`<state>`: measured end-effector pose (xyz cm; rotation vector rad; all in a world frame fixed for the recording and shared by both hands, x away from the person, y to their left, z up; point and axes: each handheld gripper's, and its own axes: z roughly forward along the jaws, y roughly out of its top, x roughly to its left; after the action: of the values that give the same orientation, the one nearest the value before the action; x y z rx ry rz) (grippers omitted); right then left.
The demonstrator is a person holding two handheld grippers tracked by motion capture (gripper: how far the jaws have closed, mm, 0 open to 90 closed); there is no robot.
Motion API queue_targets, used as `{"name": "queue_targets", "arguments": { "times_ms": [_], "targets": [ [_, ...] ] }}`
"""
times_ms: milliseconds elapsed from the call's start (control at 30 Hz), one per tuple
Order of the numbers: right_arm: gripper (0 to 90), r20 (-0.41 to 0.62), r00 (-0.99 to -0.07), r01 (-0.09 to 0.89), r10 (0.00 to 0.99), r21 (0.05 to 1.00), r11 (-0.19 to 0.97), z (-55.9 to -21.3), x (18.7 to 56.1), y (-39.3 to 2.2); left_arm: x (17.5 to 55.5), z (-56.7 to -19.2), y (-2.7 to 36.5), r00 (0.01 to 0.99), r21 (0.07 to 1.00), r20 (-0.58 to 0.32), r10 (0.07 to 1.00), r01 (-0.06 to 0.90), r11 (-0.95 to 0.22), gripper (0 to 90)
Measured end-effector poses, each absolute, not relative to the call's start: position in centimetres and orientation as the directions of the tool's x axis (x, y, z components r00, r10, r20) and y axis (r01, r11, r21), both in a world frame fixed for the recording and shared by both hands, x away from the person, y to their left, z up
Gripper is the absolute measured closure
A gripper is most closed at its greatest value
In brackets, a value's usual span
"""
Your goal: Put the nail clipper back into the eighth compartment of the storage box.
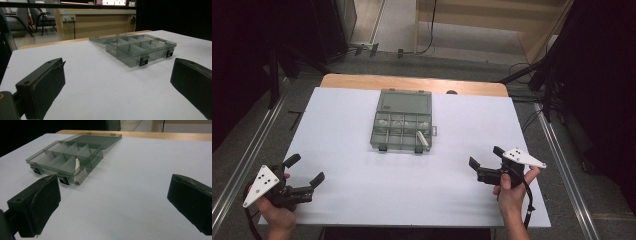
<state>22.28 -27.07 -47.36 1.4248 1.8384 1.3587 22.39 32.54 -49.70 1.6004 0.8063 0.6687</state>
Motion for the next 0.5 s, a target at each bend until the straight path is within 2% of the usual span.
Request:
{"name": "queue_targets", "arguments": {
  "times_ms": [500],
  "targets": [
    [0.0,0.211,-0.33,0.456,0.92,0.889,-0.04,-48.4,20.3,-30.2,22.4,-49.7,32.5,0.598,0.985,-0.005,0.802,0.143,-0.1,0.0]
  ]
}}
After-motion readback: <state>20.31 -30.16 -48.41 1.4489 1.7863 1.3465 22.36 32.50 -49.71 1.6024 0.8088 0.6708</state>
